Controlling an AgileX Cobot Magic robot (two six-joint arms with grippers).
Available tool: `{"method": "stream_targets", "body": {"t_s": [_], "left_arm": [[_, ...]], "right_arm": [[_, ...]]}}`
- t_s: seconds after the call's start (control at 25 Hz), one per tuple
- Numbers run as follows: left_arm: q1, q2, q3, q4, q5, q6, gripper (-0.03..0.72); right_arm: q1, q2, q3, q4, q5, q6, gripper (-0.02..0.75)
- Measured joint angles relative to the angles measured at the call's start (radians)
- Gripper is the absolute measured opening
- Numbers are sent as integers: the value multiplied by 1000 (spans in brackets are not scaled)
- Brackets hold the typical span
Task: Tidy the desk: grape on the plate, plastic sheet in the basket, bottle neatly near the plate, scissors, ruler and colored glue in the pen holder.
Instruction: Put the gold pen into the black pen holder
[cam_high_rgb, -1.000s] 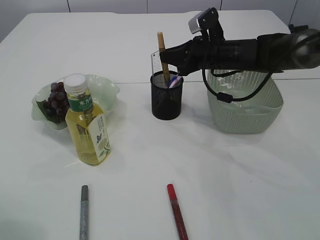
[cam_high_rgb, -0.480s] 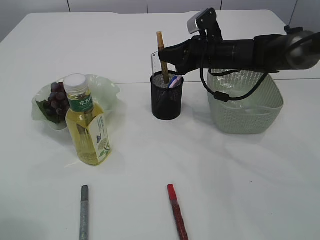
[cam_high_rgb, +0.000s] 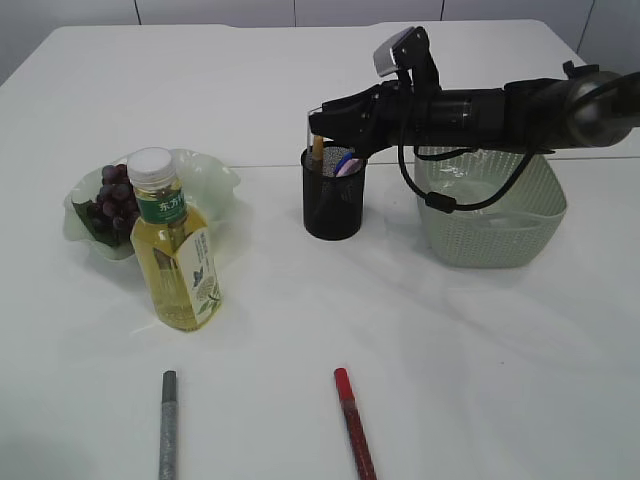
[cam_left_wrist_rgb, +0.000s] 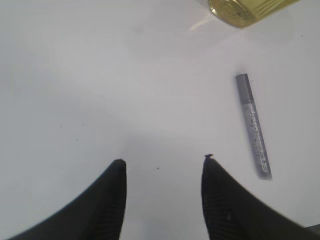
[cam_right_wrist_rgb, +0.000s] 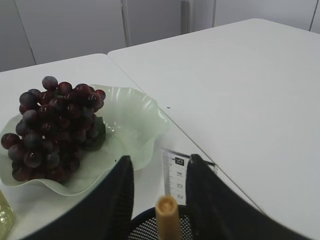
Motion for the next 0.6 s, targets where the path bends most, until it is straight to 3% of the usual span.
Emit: {"method": "stream_targets", "body": {"t_s": [0.2,0.36,0.44,0.6], "left_arm": [[0,0,0,0,-2,0,361],[0,0,0,0,-8,0,361],[0,0,0,0,-10,0,361],[0,0,0,0,-12,0,361]], "right_arm": [[0,-2,0,0,9,103,273],[0,-56,0,-46,-87,293,273],[0,-103,0,-133,-116,390,273],[0,-202,0,-412,-121,719,273]]}}
